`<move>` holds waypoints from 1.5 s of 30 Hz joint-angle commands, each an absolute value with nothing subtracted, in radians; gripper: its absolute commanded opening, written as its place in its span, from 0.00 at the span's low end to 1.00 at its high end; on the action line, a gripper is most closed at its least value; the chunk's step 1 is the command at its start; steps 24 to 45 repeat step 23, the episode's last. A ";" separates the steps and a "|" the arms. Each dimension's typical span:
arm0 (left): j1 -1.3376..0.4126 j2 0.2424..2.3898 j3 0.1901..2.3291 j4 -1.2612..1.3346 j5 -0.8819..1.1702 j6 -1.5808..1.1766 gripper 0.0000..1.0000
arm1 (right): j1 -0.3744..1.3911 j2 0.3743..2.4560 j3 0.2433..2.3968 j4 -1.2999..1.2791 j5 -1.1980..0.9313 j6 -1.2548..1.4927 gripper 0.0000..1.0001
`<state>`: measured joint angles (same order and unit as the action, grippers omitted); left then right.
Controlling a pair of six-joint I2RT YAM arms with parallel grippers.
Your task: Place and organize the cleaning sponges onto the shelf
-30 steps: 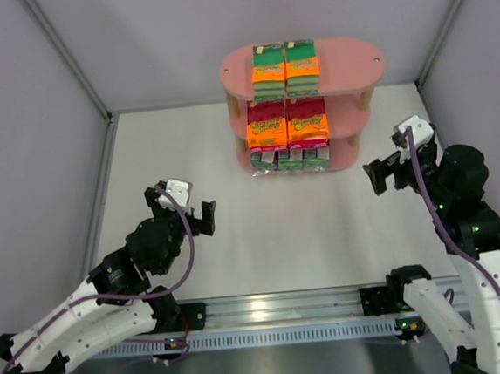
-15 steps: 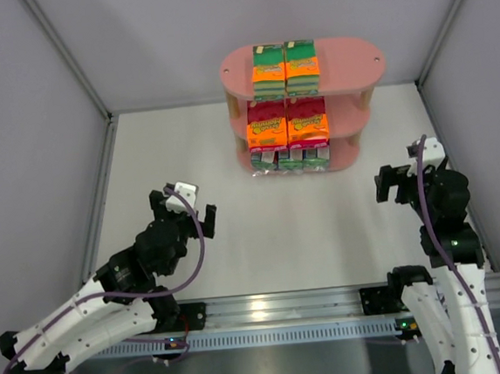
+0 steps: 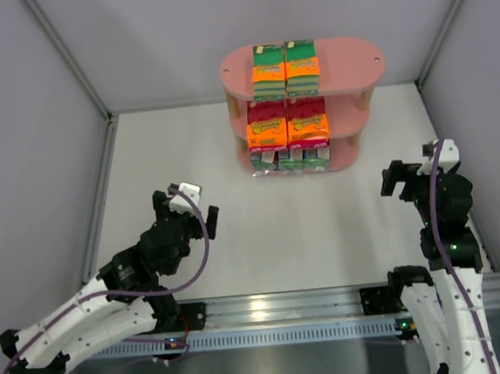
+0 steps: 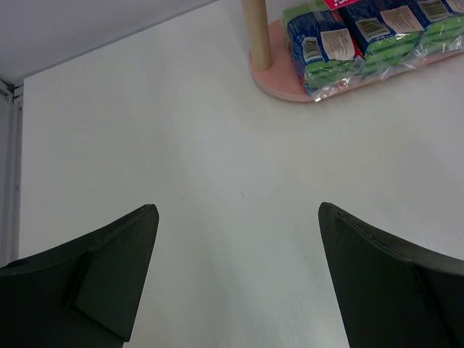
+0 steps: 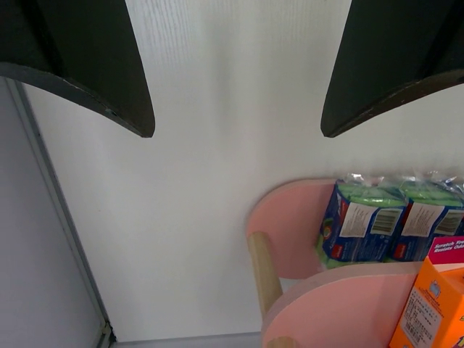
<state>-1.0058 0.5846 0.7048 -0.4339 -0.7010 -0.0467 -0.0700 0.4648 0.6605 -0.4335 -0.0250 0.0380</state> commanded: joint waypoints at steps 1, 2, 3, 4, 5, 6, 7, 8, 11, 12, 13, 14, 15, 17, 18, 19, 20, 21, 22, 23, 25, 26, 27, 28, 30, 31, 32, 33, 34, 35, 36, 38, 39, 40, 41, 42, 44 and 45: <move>-1.002 0.571 0.701 -0.420 -0.715 -0.041 0.98 | -0.101 0.456 0.666 -0.368 -0.020 0.071 1.00; -1.002 0.571 0.700 -0.420 -0.715 -0.041 0.98 | -0.106 0.457 0.666 -0.368 -0.018 0.071 0.99; -1.002 0.571 0.699 -0.420 -0.713 -0.041 0.98 | -0.107 0.457 0.666 -0.368 -0.018 0.071 1.00; -1.002 0.572 0.699 -0.420 -0.713 -0.041 0.98 | -0.109 0.459 0.666 -0.368 -0.020 0.069 1.00; -1.002 0.572 0.699 -0.422 -0.709 -0.041 0.98 | -0.110 0.459 0.666 -0.368 -0.018 0.071 1.00; -1.002 0.571 0.699 -0.420 -0.707 -0.041 0.98 | -0.113 0.459 0.667 -0.367 -0.020 0.072 0.99; -1.002 0.571 0.699 -0.422 -0.706 -0.040 0.98 | -0.117 0.457 0.667 -0.370 -0.020 0.074 0.99; -1.002 0.571 0.699 -0.420 -0.703 -0.040 0.98 | -0.121 0.456 0.667 -0.370 -0.021 0.074 0.99; -1.002 0.572 0.699 -0.420 -0.695 -0.040 0.98 | -0.135 0.451 0.667 -0.368 -0.021 0.080 0.99; -1.000 0.574 0.701 -0.420 -0.693 -0.040 0.98 | -0.138 0.451 0.667 -0.370 -0.023 0.081 1.00; -1.002 0.577 0.700 -0.422 -0.692 -0.040 0.98 | -0.141 0.449 0.669 -0.371 -0.021 0.086 0.99; -1.000 0.577 0.699 -0.420 -0.690 -0.041 0.98 | -0.147 0.448 0.669 -0.373 -0.023 0.086 1.00; -1.000 0.578 0.699 -0.420 -0.687 -0.041 0.98 | -0.150 0.448 0.670 -0.373 -0.023 0.089 1.00; -1.000 0.577 0.701 -0.420 -0.684 -0.041 0.98 | -0.159 0.446 0.669 -0.376 -0.028 0.092 1.00; -1.000 0.575 0.701 -0.422 -0.684 -0.041 0.98 | -0.163 0.446 0.669 -0.374 -0.028 0.091 1.00; -1.000 0.572 0.701 -0.420 -0.684 -0.041 0.98 | -0.163 0.448 0.670 -0.376 -0.032 0.091 0.99; -1.000 0.574 0.700 -0.420 -0.683 -0.044 0.98 | -0.166 0.448 0.673 -0.377 -0.038 0.094 0.99; -1.002 0.571 0.699 -0.420 -0.681 -0.043 0.98 | -0.166 0.448 0.672 -0.376 -0.038 0.095 0.99; -1.000 0.572 0.699 -0.420 -0.678 -0.043 0.98 | -0.167 0.443 0.667 -0.370 -0.037 0.086 0.99; -1.002 0.572 0.699 -0.420 -0.675 -0.043 0.98 | -0.175 0.440 0.667 -0.370 -0.037 0.071 1.00; -1.002 0.572 0.699 -0.420 -0.675 -0.043 0.98 | -0.175 0.440 0.667 -0.370 -0.037 0.071 1.00; -1.002 0.572 0.699 -0.420 -0.675 -0.043 0.98 | -0.175 0.440 0.667 -0.370 -0.037 0.071 1.00; -1.002 0.572 0.699 -0.420 -0.675 -0.043 0.98 | -0.175 0.440 0.667 -0.370 -0.037 0.071 1.00; -1.002 0.572 0.699 -0.420 -0.675 -0.043 0.98 | -0.175 0.440 0.667 -0.370 -0.037 0.071 1.00; -1.002 0.572 0.699 -0.420 -0.675 -0.043 0.98 | -0.175 0.440 0.667 -0.370 -0.037 0.071 1.00; -1.002 0.572 0.699 -0.420 -0.675 -0.043 0.98 | -0.175 0.440 0.667 -0.370 -0.037 0.071 1.00; -1.002 0.572 0.699 -0.420 -0.675 -0.043 0.98 | -0.175 0.440 0.667 -0.370 -0.037 0.071 1.00; -1.002 0.572 0.699 -0.420 -0.675 -0.043 0.98 | -0.175 0.440 0.667 -0.370 -0.037 0.071 1.00; -1.002 0.572 0.699 -0.420 -0.675 -0.043 0.98 | -0.175 0.440 0.667 -0.370 -0.037 0.071 1.00; -1.002 0.572 0.699 -0.420 -0.675 -0.043 0.98 | -0.175 0.440 0.667 -0.370 -0.037 0.071 1.00; -1.002 0.572 0.699 -0.420 -0.675 -0.043 0.98 | -0.175 0.440 0.667 -0.370 -0.037 0.071 1.00; -1.002 0.572 0.699 -0.420 -0.675 -0.043 0.98 | -0.175 0.440 0.667 -0.370 -0.037 0.071 1.00; -1.002 0.572 0.699 -0.420 -0.675 -0.043 0.98 | -0.175 0.440 0.667 -0.370 -0.037 0.071 1.00; -1.002 0.572 0.699 -0.420 -0.675 -0.043 0.98 | -0.175 0.440 0.667 -0.370 -0.037 0.071 1.00; -1.002 0.572 0.699 -0.420 -0.675 -0.043 0.98 | -0.175 0.440 0.667 -0.370 -0.037 0.071 1.00; -1.002 0.572 0.699 -0.420 -0.675 -0.043 0.98 | -0.175 0.440 0.667 -0.370 -0.037 0.071 1.00; -1.002 0.572 0.699 -0.420 -0.675 -0.043 0.98 | -0.175 0.440 0.667 -0.370 -0.037 0.071 1.00; -1.002 0.572 0.699 -0.420 -0.675 -0.043 0.98 | -0.175 0.440 0.667 -0.370 -0.037 0.071 1.00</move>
